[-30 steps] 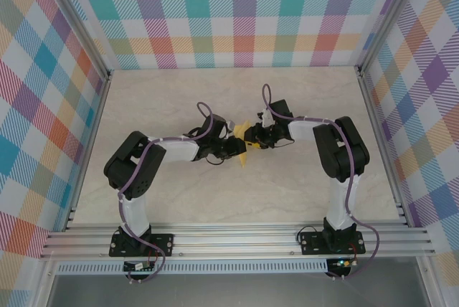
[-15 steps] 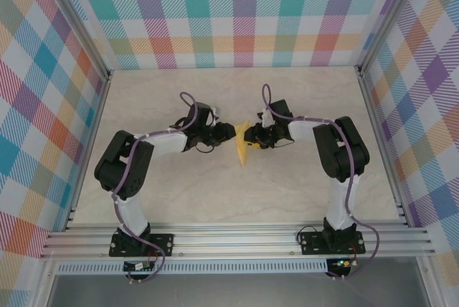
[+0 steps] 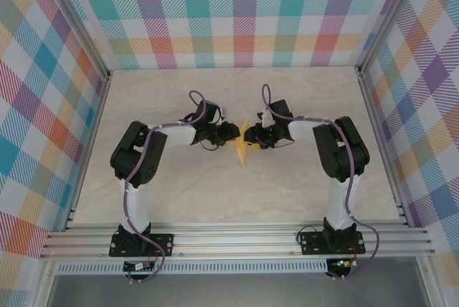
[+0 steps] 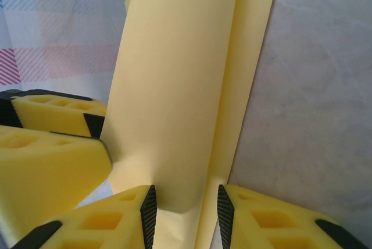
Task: Fold a paper plane with a square sheet of paper (fold left side to right side)
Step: Fold the wing for the fifth time at the center of the table.
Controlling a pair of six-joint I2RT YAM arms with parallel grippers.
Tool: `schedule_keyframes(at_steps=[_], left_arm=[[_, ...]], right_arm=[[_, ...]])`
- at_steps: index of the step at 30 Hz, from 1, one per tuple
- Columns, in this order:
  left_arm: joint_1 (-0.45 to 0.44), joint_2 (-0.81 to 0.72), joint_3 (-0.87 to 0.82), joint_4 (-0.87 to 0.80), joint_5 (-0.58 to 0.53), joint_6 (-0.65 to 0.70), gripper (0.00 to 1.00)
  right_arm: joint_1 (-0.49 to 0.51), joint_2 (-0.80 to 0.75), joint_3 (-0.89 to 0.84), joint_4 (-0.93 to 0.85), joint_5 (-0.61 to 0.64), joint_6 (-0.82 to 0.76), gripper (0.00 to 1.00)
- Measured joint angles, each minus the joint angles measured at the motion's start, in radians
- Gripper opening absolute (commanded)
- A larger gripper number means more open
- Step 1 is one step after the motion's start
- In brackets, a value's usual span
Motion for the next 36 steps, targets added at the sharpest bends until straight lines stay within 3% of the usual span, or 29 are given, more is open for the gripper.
schedule_keyframes(at_steps=[8, 36], left_arm=[[0.000, 0.032, 0.038, -0.035, 0.006, 0.027, 0.07], [0.000, 0.092, 0.110, -0.114, -0.024, 0.110, 0.08]], right_arm=[[0.000, 0.000, 0.003, -0.008, 0.000, -0.008, 0.35], [0.003, 0.000, 0.005, -0.014, -0.003, -0.034, 0.37]])
